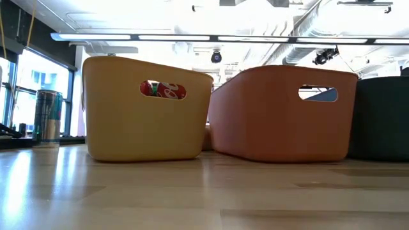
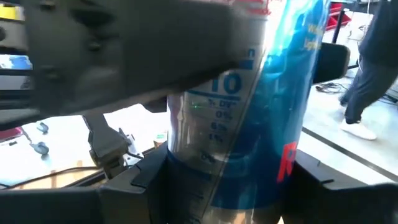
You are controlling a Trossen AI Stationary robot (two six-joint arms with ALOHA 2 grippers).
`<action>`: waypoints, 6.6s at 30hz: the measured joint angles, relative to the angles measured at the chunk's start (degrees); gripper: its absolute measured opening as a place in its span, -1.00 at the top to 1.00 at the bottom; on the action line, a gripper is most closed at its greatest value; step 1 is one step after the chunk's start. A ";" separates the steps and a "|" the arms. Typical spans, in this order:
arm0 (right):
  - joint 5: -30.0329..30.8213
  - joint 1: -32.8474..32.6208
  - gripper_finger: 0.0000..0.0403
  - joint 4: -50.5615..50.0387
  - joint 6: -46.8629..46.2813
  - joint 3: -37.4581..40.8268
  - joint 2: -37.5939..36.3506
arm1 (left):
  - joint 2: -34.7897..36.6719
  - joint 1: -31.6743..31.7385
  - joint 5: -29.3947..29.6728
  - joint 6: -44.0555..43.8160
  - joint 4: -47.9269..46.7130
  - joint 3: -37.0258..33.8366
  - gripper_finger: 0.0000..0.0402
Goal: Sort soda cans
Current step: Put the right blue soda can into the orange bin, then put the blue soda can into the orange bin
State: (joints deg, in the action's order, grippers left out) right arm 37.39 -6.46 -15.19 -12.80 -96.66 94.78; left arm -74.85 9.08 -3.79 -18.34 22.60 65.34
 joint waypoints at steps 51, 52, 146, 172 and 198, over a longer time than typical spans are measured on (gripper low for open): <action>11.54 -10.87 -0.74 -41.35 -39.32 -0.02 -14.60 | -37.15 -4.31 13.38 -2.50 22.24 -0.03 -0.05; 10.08 -9.70 -0.74 -44.72 -44.50 -0.02 -14.50 | -36.50 -4.39 13.39 -0.80 22.17 0.00 -0.05; -15.35 5.60 -0.04 -47.53 -36.77 18.59 -3.96 | 3.95 -4.96 12.32 16.94 -20.06 -0.04 -0.62; -20.95 8.35 -0.60 -40.77 -37.07 24.00 -4.00 | 4.92 -5.03 15.46 15.17 -20.26 -0.07 -0.62; -10.15 1.46 -0.62 -67.23 -35.97 -1.75 -4.02 | 30.70 -0.59 29.30 -9.90 -69.51 1.75 -0.62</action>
State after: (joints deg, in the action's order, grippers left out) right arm 27.24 -4.99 -82.42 -48.77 -98.41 90.76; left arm -44.15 8.49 25.51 -28.24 -46.91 67.09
